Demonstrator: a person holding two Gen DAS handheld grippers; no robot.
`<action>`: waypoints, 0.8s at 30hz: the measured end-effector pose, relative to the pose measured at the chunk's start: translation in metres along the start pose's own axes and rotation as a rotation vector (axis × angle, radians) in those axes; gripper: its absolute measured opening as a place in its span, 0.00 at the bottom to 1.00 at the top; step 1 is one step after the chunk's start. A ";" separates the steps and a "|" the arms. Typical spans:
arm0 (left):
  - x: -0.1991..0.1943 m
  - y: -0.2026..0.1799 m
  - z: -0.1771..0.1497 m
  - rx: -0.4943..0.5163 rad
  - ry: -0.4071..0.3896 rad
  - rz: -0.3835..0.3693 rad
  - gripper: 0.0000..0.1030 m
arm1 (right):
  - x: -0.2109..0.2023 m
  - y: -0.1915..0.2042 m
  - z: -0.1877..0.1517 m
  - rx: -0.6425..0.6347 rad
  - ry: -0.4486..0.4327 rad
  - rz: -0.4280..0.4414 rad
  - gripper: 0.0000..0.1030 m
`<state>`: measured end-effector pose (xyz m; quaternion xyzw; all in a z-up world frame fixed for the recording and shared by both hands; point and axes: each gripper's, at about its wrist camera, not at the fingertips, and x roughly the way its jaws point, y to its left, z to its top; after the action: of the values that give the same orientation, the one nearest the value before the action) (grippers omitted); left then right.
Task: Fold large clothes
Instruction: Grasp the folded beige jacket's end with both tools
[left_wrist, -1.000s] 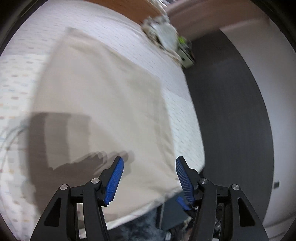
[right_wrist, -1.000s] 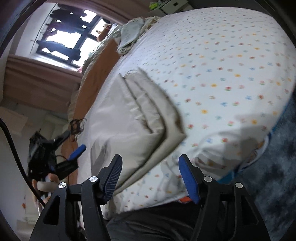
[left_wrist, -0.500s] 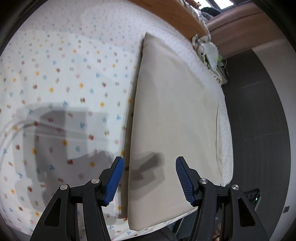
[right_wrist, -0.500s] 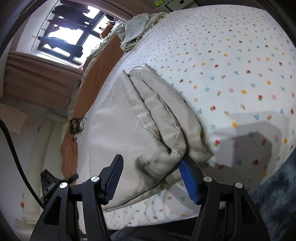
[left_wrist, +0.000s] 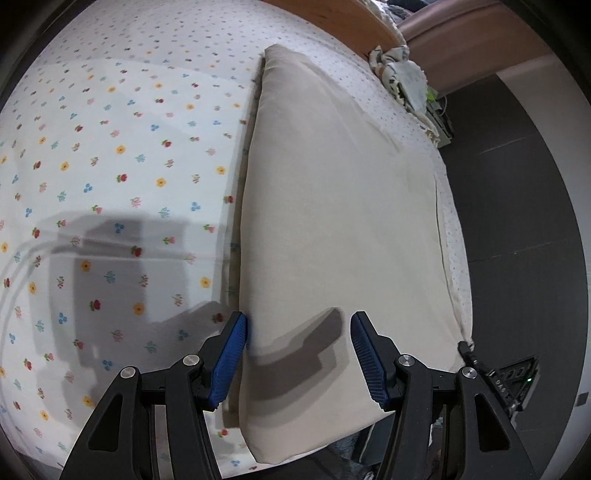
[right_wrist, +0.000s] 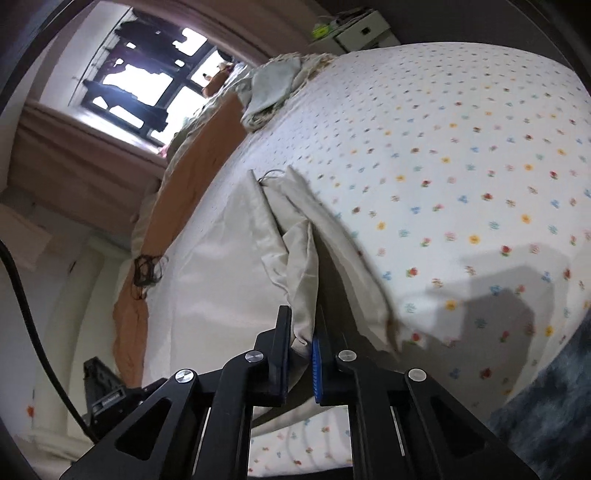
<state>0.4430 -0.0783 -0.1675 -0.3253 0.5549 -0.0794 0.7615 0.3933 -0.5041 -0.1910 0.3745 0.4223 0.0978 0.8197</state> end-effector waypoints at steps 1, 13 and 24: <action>0.001 -0.002 0.001 0.009 -0.003 -0.005 0.58 | -0.002 -0.006 -0.002 0.011 -0.009 -0.007 0.09; 0.014 0.000 -0.008 0.021 -0.007 0.032 0.54 | 0.001 -0.021 -0.008 0.015 0.052 -0.053 0.18; 0.010 -0.010 -0.032 0.075 -0.048 0.107 0.47 | 0.018 -0.019 -0.002 -0.112 0.078 -0.129 0.70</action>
<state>0.4201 -0.1039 -0.1750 -0.2683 0.5497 -0.0513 0.7894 0.4000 -0.5079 -0.2154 0.2959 0.4712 0.0828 0.8268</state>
